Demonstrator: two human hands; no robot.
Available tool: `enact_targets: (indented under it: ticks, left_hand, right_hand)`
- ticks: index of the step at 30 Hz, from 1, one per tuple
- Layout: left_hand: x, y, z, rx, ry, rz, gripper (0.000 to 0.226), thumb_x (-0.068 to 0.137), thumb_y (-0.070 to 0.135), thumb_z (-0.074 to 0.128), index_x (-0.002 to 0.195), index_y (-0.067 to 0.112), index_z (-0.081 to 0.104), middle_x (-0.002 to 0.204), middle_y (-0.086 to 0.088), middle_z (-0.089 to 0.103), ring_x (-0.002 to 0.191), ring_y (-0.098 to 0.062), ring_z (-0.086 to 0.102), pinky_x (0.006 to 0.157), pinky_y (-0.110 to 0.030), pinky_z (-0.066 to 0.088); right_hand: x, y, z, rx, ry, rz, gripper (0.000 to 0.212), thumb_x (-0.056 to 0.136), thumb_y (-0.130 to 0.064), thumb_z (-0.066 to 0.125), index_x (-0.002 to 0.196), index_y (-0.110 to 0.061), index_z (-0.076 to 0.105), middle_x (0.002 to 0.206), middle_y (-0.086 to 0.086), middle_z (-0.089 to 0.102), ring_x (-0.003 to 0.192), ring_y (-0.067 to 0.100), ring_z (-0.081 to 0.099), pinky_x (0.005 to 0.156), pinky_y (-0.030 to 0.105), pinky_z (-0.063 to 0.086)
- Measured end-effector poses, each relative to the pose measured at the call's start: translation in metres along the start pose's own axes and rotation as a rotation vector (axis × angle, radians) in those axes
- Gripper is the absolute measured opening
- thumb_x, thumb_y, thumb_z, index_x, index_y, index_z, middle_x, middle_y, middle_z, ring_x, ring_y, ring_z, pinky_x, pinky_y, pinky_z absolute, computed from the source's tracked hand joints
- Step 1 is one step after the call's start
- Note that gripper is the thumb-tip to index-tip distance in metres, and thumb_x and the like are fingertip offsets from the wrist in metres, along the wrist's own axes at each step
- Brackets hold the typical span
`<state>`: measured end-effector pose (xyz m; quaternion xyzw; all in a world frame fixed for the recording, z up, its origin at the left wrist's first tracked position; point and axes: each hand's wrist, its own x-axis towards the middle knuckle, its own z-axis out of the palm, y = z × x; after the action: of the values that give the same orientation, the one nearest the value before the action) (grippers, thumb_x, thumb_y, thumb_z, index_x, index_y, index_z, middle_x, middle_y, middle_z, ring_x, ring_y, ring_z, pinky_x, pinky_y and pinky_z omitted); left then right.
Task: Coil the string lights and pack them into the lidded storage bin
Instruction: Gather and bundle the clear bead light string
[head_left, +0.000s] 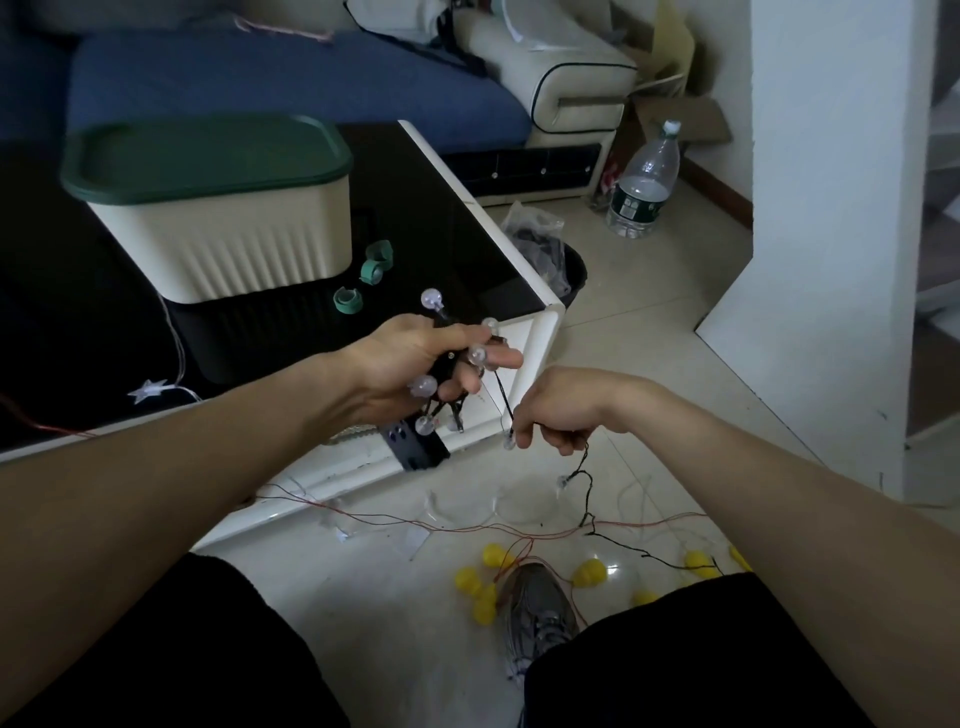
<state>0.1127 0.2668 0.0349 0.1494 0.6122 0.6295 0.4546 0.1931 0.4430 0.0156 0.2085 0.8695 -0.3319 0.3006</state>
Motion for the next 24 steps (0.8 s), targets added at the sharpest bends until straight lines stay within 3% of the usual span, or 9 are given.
enact_targets:
  ticks: [3, 5, 9, 11, 12, 15, 16, 20, 24]
  left_hand:
    - [0.002, -0.001, -0.003, 0.059, 0.019, 0.032, 0.035, 0.093, 0.012, 0.061, 0.113, -0.016, 0.063, 0.075, -0.013, 0.072, 0.050, -0.011, 0.048, 0.046, -0.013, 0.037]
    - [0.002, -0.004, -0.002, 0.038, 0.034, 0.030, 0.032, 0.089, 0.006, 0.064, 0.110, -0.017, 0.064, 0.092, -0.025, 0.072, 0.061, -0.015, 0.062, 0.056, -0.017, 0.048]
    - [0.003, -0.010, 0.000, 0.050, 0.043, 0.027, 0.047, 0.067, 0.010, 0.078, 0.104, -0.016, 0.066, 0.108, -0.034, 0.067, 0.081, -0.028, 0.069, 0.047, -0.015, 0.048]
    - [0.005, -0.013, -0.001, 0.040, 0.021, 0.034, 0.057, 0.059, 0.008, 0.075, 0.107, -0.018, 0.063, 0.106, -0.030, 0.069, 0.093, -0.030, 0.072, 0.066, -0.021, 0.058]
    - [0.006, -0.015, -0.001, 0.055, 0.008, 0.039, 0.055, 0.059, 0.005, 0.074, 0.106, -0.019, 0.062, 0.099, -0.028, 0.071, 0.090, -0.028, 0.073, 0.071, -0.024, 0.060]
    - [0.003, -0.015, 0.005, 0.133, -0.024, 0.010, 0.009, 0.081, -0.015, 0.058, 0.086, -0.010, 0.064, 0.060, -0.010, 0.066, 0.050, -0.013, 0.061, 0.050, -0.021, 0.050]
    - [0.004, -0.016, 0.005, 0.158, -0.026, -0.004, 0.013, 0.084, -0.016, 0.053, 0.082, -0.007, 0.062, 0.060, -0.010, 0.063, 0.050, -0.014, 0.057, 0.050, -0.023, 0.048]
    - [0.001, -0.011, 0.004, 0.184, -0.105, -0.032, 0.011, 0.087, -0.009, 0.053, 0.090, -0.007, 0.063, 0.079, -0.021, 0.064, 0.066, -0.023, 0.062, 0.068, -0.033, 0.050]
    - [-0.002, -0.011, 0.012, 0.200, -0.230, -0.116, 0.028, 0.091, -0.001, 0.045, 0.107, -0.018, 0.060, 0.111, -0.042, 0.059, 0.093, -0.038, 0.066, 0.090, -0.044, 0.044]
  right_hand:
    - [-0.004, -0.007, 0.004, -0.040, -0.029, -0.062, 0.022, 0.092, -0.019, 0.057, 0.086, -0.006, 0.074, 0.051, 0.001, 0.054, 0.050, 0.018, 0.053, 0.055, 0.028, 0.042]
    - [-0.010, -0.013, 0.008, -0.055, -0.069, -0.128, 0.023, 0.092, -0.020, 0.057, 0.084, -0.008, 0.075, 0.052, -0.001, 0.057, 0.052, 0.016, 0.054, 0.057, 0.028, 0.043]
    - [-0.017, -0.022, 0.011, -0.109, -0.080, -0.187, 0.024, 0.094, -0.022, 0.058, 0.083, -0.010, 0.076, 0.049, -0.007, 0.056, 0.051, 0.011, 0.052, 0.057, 0.025, 0.042]
    - [-0.020, -0.025, 0.011, -0.113, -0.071, -0.222, 0.021, 0.094, -0.022, 0.060, 0.087, -0.011, 0.077, 0.048, -0.009, 0.056, 0.050, 0.009, 0.051, 0.056, 0.024, 0.041]
    - [-0.021, -0.027, 0.010, -0.106, -0.065, -0.248, 0.019, 0.095, -0.023, 0.062, 0.088, -0.012, 0.077, 0.049, -0.010, 0.056, 0.051, 0.009, 0.051, 0.058, 0.024, 0.042]
    - [-0.023, -0.031, 0.011, -0.138, -0.033, -0.311, 0.019, 0.096, -0.027, 0.064, 0.092, -0.012, 0.076, 0.064, -0.005, 0.061, 0.059, 0.010, 0.057, 0.065, 0.028, 0.048]
    - [-0.024, -0.030, 0.011, -0.167, -0.019, -0.320, 0.022, 0.096, -0.029, 0.065, 0.092, -0.010, 0.075, 0.067, -0.004, 0.063, 0.061, 0.010, 0.059, 0.066, 0.027, 0.049]
    - [-0.025, -0.022, 0.005, -0.139, 0.084, -0.397, 0.018, 0.091, -0.028, 0.074, 0.081, -0.013, 0.075, 0.066, -0.004, 0.069, 0.058, 0.005, 0.062, 0.061, 0.023, 0.053]
    - [-0.028, -0.016, -0.002, 0.061, 0.166, -0.459, 0.020, 0.076, -0.022, 0.088, 0.077, -0.007, 0.074, 0.065, 0.007, 0.073, 0.053, 0.012, 0.065, 0.055, 0.025, 0.052]
